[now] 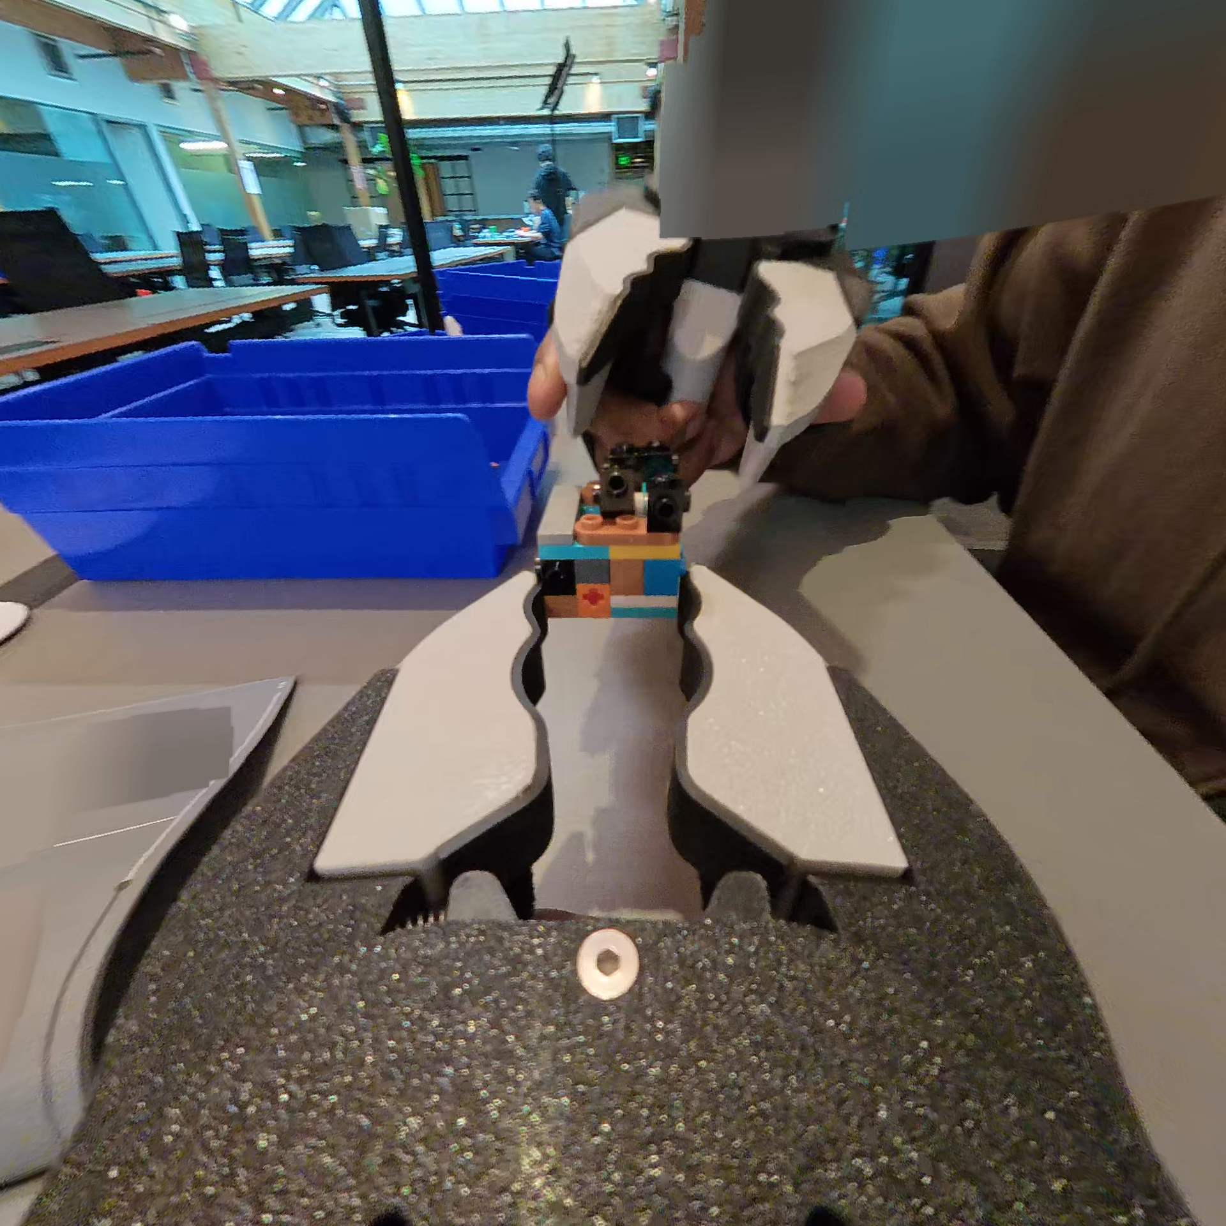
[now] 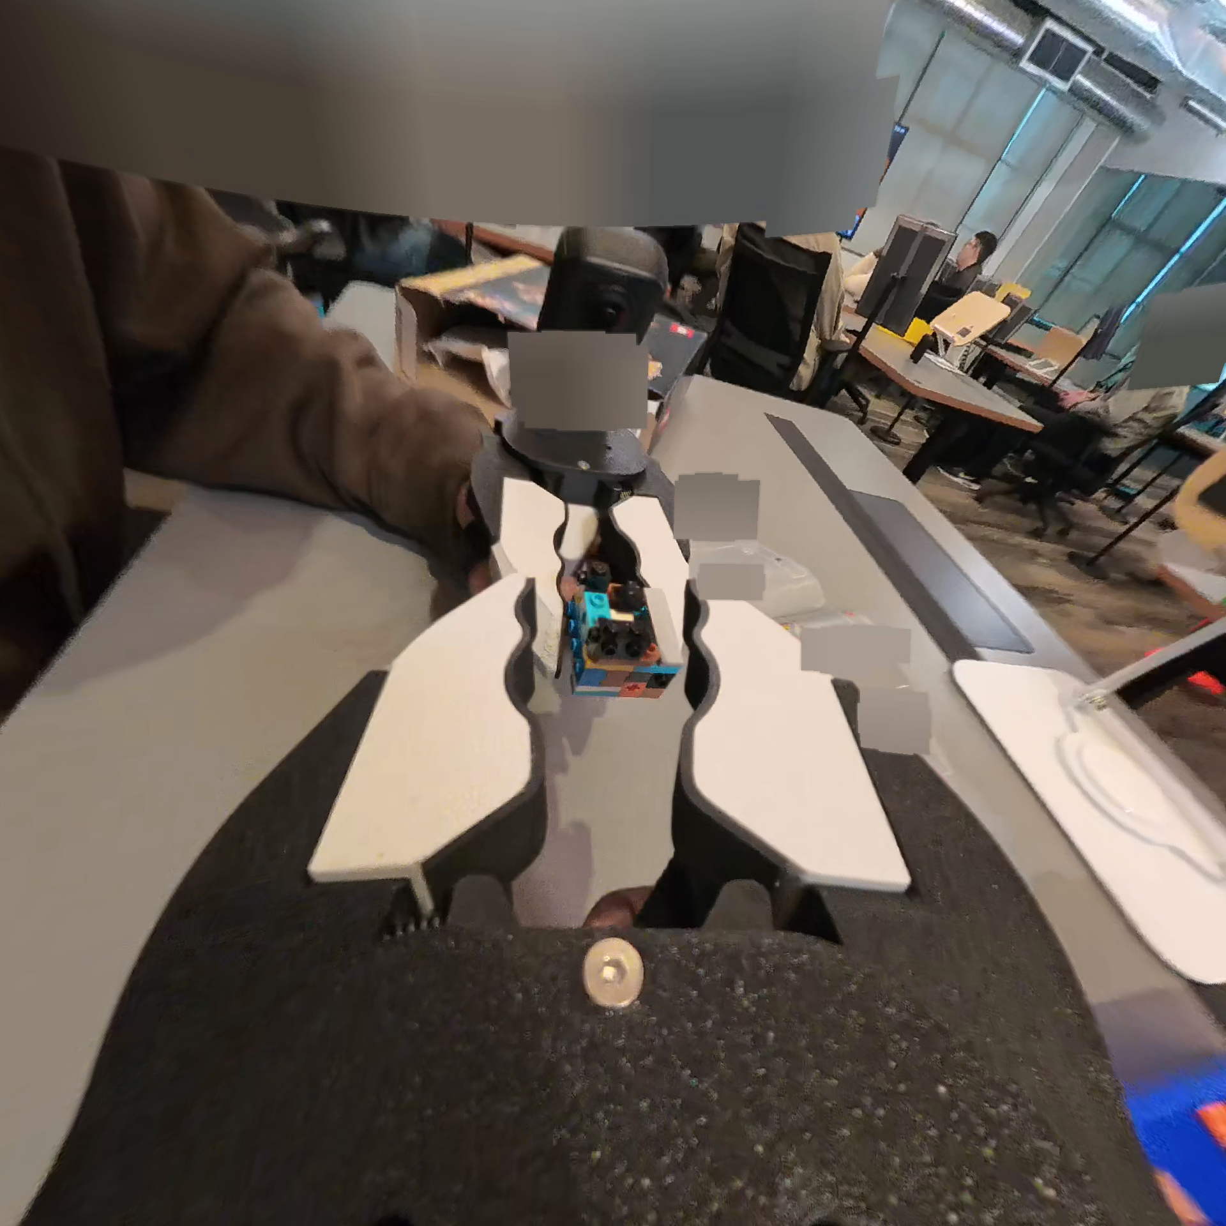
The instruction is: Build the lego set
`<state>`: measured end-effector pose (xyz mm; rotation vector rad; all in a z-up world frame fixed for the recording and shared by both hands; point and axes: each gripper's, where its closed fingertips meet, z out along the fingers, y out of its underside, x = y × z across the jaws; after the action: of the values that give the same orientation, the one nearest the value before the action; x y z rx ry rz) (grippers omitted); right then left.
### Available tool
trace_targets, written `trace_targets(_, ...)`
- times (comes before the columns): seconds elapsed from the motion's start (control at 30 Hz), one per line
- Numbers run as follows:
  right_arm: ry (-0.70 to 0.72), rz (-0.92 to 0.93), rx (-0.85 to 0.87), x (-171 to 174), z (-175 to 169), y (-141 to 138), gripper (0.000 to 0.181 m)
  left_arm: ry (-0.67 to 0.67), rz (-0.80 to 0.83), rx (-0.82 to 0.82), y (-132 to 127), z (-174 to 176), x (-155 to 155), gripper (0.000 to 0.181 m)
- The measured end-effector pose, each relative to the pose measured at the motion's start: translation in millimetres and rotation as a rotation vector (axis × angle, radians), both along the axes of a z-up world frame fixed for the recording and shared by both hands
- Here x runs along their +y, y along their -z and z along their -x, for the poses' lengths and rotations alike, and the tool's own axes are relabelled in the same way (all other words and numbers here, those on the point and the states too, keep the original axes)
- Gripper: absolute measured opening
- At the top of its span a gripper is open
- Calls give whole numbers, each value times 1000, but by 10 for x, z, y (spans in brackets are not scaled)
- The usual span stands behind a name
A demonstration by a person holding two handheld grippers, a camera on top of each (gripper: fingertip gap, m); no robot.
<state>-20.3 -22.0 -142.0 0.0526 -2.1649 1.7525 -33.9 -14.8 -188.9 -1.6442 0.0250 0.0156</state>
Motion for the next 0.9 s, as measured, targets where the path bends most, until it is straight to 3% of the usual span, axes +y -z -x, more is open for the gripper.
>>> trace_targets(0.2,-104,-179,75,-146,124,-107,39,-144,-31,27,-104,196,-69,38)
trace_targets(0.33,-198,-149,74,-280,183,-261,19,-218,-36,52,-167,292,-137,38)
trace_targets(0.57,-161,-150,42,-189,327,-243,28,-268,-23,76,-206,357,-196,38)
trace_targets(0.9,-137,-241,61,-238,347,-13,38,-301,8,80,-152,401,-193,38)
